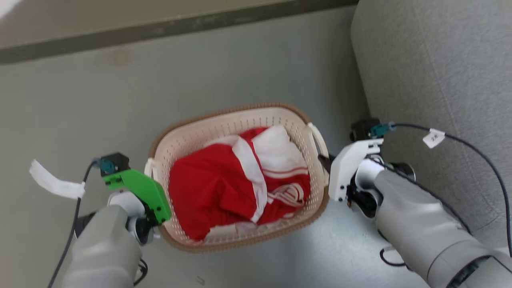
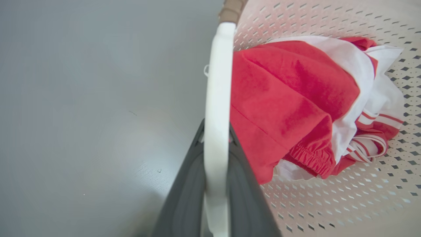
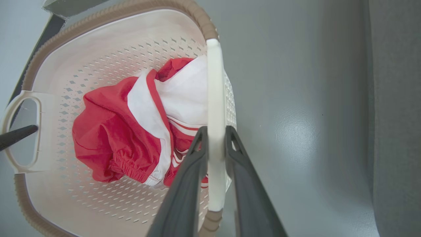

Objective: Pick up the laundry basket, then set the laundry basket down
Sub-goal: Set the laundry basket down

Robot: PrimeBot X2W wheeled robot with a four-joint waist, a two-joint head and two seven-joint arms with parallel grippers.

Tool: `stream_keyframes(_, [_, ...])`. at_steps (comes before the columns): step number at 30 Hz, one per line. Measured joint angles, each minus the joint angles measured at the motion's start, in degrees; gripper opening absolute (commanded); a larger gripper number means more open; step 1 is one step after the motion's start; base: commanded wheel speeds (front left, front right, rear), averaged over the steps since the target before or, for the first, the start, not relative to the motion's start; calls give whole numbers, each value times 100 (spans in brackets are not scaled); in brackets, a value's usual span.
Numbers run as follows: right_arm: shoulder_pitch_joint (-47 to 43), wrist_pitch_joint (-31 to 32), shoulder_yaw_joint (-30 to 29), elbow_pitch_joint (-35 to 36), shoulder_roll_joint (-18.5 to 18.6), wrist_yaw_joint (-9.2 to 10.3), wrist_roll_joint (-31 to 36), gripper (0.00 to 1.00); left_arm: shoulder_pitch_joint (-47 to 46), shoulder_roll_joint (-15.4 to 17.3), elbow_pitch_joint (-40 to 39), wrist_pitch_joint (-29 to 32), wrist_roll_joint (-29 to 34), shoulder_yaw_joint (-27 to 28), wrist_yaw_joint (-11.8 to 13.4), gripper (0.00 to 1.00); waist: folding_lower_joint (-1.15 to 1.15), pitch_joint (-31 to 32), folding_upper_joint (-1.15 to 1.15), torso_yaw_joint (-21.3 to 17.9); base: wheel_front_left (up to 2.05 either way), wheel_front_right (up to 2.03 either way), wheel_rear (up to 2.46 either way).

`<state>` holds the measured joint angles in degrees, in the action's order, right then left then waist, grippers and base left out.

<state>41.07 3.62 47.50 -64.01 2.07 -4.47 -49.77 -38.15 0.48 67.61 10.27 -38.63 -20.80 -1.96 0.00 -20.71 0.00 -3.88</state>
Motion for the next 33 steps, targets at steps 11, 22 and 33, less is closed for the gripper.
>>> stream_keyframes(11, [605, -332, -53, 22, 4, 98, 62, 0, -630, 100, -140, -185, 81, -38, 0, 0, 0, -816, 0, -15, 0, 0, 0])
stream_keyframes(22, [1500, -750, -179, 13, 5, 214, 171, 0, -1483, 216, -322, -504, 158, -27, 0, 0, 1, -1861, 0, 11, 0, 0, 0])
stream_keyframes(33, [2178, -1002, -264, 7, 43, 309, 210, 0, -2135, 287, -444, -777, 238, -29, 0, 0, 1, -2682, 0, 60, 0, 0, 0])
